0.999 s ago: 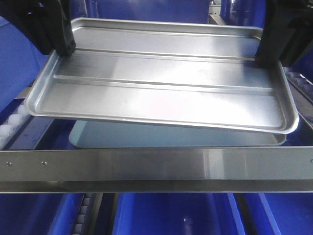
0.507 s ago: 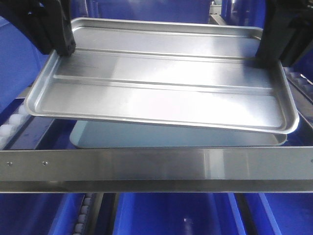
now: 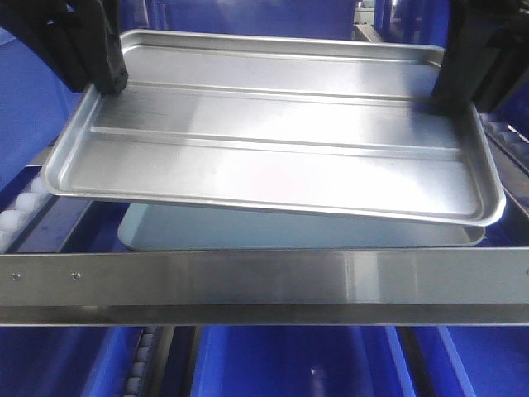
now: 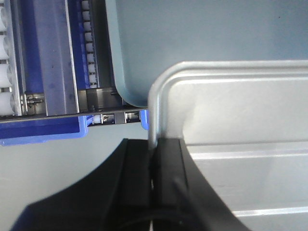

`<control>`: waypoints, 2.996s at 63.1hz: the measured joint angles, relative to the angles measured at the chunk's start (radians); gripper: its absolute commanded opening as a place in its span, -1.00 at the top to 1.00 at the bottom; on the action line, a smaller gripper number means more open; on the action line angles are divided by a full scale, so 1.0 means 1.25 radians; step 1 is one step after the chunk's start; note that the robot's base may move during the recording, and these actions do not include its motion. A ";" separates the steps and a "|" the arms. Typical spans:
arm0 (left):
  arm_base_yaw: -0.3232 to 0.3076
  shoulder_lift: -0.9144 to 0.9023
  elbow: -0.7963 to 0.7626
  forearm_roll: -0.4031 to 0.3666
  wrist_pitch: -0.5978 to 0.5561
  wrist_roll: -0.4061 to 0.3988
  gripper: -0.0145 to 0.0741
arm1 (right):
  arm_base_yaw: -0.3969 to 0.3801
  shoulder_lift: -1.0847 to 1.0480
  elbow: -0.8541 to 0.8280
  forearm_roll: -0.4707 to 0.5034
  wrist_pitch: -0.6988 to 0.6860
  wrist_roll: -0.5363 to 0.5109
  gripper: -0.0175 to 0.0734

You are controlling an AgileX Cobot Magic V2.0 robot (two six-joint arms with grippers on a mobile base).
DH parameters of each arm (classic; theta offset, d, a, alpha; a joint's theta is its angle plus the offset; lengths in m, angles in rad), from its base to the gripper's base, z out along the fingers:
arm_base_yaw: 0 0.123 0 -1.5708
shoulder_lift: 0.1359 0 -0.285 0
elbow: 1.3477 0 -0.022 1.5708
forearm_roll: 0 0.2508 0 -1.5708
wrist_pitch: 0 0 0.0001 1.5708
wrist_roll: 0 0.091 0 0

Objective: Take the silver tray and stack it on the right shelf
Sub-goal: 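Carry the tray over the larger tray on the shelf, then lower the held tray into the larger tray with both grippers, then open both grippers and raise them away from the trays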

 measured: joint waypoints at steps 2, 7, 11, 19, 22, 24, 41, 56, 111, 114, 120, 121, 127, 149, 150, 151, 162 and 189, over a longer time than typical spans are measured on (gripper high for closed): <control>0.000 0.000 0.000 0.000 0.000 0.000 0.88 | 0.000 0.000 0.000 0.000 0.000 0.000 0.49; 0.000 0.000 0.000 0.002 0.000 0.000 0.88 | 0.000 0.000 0.000 0.000 -0.002 0.000 0.49; 0.000 0.000 0.000 0.008 -0.006 0.000 0.88 | 0.000 0.000 0.000 -0.003 -0.004 0.000 0.49; 0.016 0.000 0.000 0.011 -0.040 0.029 0.88 | 0.000 0.000 -0.011 -0.016 -0.006 -0.014 0.49; 0.029 0.000 -0.001 0.011 -0.058 0.044 0.88 | 0.000 0.000 -0.023 -0.021 -0.003 -0.025 0.49; 0.038 0.000 -0.001 0.009 -0.071 0.049 0.88 | 0.000 0.002 -0.032 -0.023 -0.003 -0.030 0.49; 0.114 0.065 -0.069 -0.068 -0.145 0.155 0.88 | -0.071 0.051 -0.120 -0.028 0.005 -0.078 0.49; 0.133 0.198 -0.141 -0.126 -0.179 0.182 0.88 | -0.167 0.153 -0.166 -0.020 0.013 -0.172 0.49; 0.208 0.447 -0.245 -0.131 -0.238 0.202 -0.11 | -0.244 0.406 -0.209 -0.011 -0.198 -0.211 -0.06; 0.208 0.447 -0.245 -0.131 -0.240 0.201 -0.24 | -0.244 0.406 -0.215 -0.013 -0.198 -0.214 -0.23; 0.208 0.447 -0.251 -0.128 -0.241 0.203 -0.30 | -0.244 0.406 -0.225 -0.016 -0.197 -0.217 -0.48; 0.208 0.447 -0.253 -0.128 -0.241 0.203 -0.30 | -0.244 0.406 -0.227 -0.016 -0.197 -0.217 -0.52; 0.208 0.447 -0.267 -0.127 -0.241 0.203 -0.30 | -0.244 0.406 -0.234 -0.018 -0.190 -0.219 -0.60; 0.208 0.412 -0.314 -0.125 -0.155 0.230 -0.19 | -0.244 0.385 -0.235 -0.018 -0.141 -0.222 -0.11; 0.208 0.407 -0.312 -0.125 -0.151 0.234 -0.16 | -0.244 0.379 -0.235 -0.018 -0.135 -0.222 -0.06; 0.208 0.401 -0.310 -0.125 -0.147 0.240 -0.12 | -0.244 0.375 -0.235 -0.018 -0.133 -0.224 0.00; 0.208 0.310 -0.243 -0.125 -0.139 0.258 0.25 | -0.244 0.325 -0.235 -0.018 -0.103 -0.235 0.49; 0.208 0.017 0.154 -0.109 -0.318 0.263 0.88 | -0.244 0.163 -0.037 -0.018 -0.131 -0.257 0.50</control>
